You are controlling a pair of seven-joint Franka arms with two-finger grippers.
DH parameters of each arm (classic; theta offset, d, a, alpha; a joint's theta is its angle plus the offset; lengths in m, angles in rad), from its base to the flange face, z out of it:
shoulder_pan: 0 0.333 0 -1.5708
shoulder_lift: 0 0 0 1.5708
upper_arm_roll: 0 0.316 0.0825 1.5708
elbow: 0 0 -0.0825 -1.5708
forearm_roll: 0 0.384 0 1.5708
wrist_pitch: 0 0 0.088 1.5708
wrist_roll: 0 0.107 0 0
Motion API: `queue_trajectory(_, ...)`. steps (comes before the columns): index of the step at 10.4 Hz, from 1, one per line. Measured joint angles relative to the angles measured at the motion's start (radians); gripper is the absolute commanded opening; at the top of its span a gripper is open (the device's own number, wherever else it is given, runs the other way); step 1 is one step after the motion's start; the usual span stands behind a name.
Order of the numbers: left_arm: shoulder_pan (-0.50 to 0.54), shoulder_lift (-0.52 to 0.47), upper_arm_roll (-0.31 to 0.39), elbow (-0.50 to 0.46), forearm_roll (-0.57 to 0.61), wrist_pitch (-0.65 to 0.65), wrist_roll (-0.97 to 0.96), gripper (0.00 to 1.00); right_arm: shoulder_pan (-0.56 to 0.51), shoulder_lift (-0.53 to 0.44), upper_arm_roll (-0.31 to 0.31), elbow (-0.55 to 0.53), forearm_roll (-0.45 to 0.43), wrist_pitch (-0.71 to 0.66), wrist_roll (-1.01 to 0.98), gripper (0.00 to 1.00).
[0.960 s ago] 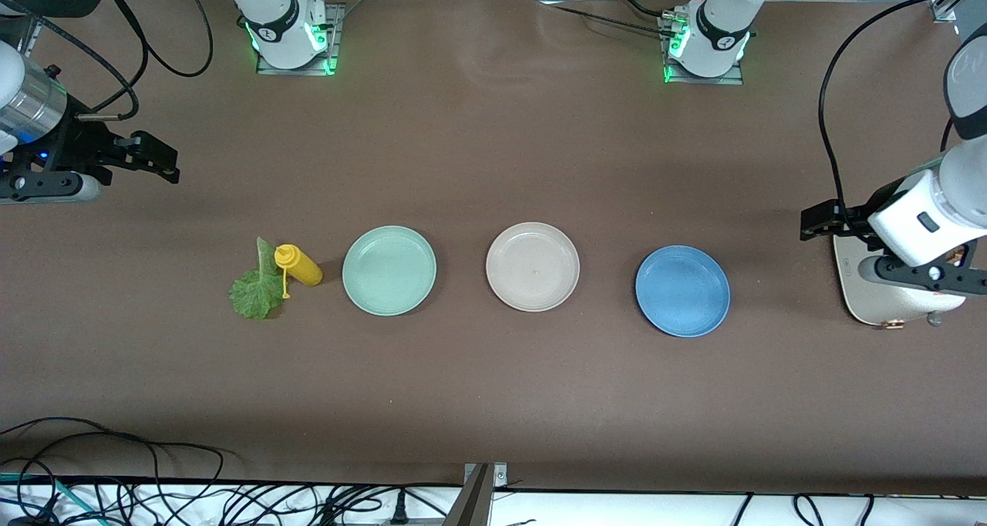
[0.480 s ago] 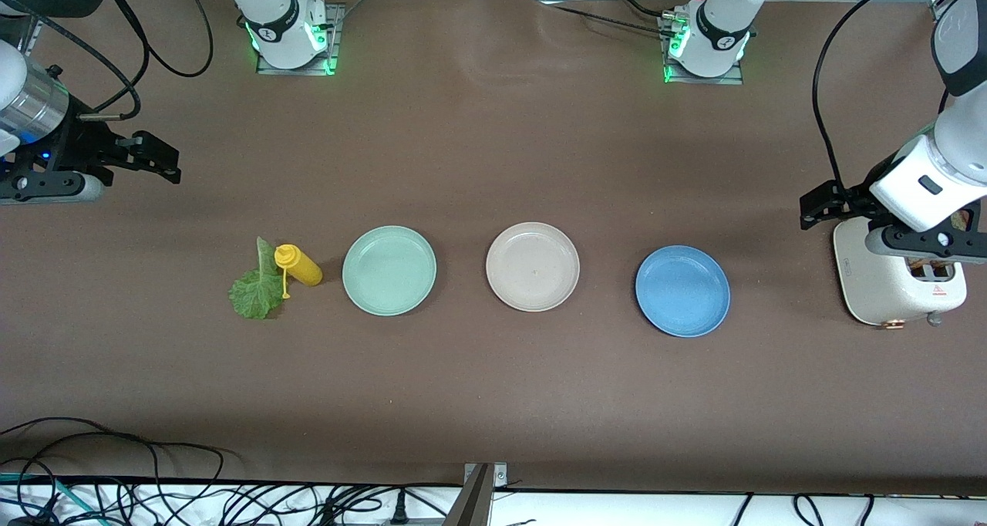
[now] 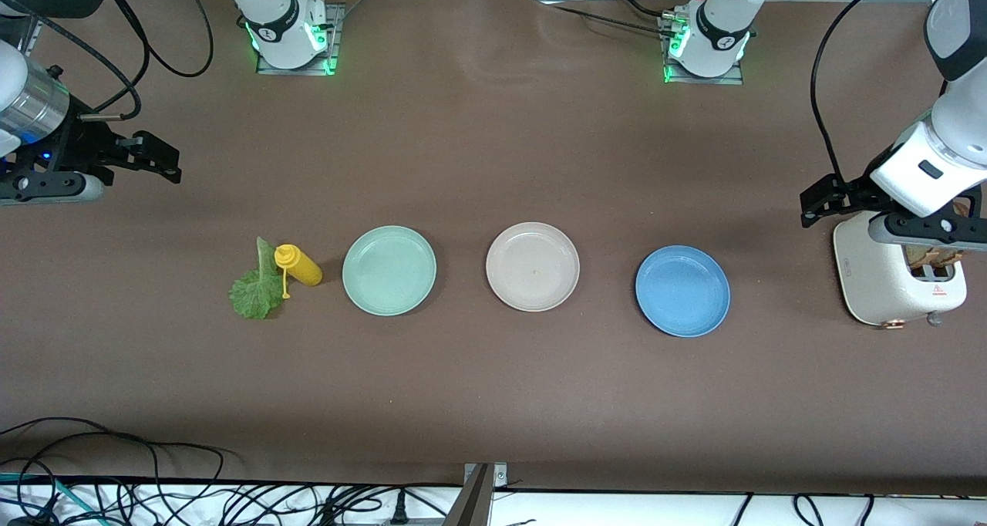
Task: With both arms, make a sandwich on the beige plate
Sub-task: 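Move the left gripper to the bread slice in the white toaster, then reach the right gripper toward the green lettuce leaf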
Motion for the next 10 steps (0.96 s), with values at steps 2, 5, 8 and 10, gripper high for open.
queue_trajectory(2, 0.0, -0.026, 0.0, -0.028, 0.0, 0.001, -0.013, 1.0, 0.0, 0.0, 0.0, 0.0, 0.0, 0.0, 0.0, 1.0)
queue_trajectory(5, 0.003, -0.052, -0.001, -0.03, -0.001, -0.029, -0.029, 1.0, 0.0, 0.0, 0.0, 0.0, 0.0, -0.001, 0.0, 1.0)
queue_trajectory(8, -0.003, -0.082, -0.056, -0.029, -0.002, -0.039, -0.07, 1.0, 0.0, 0.0, 0.0, 0.0, 0.0, 0.001, 0.0, 1.0)
queue_trajectory(10, -0.004, -0.084, -0.063, -0.029, -0.002, -0.039, -0.081, 1.0, 0.0, 0.0, 0.0, 0.001, 0.0, 0.001, 0.0, 1.0)
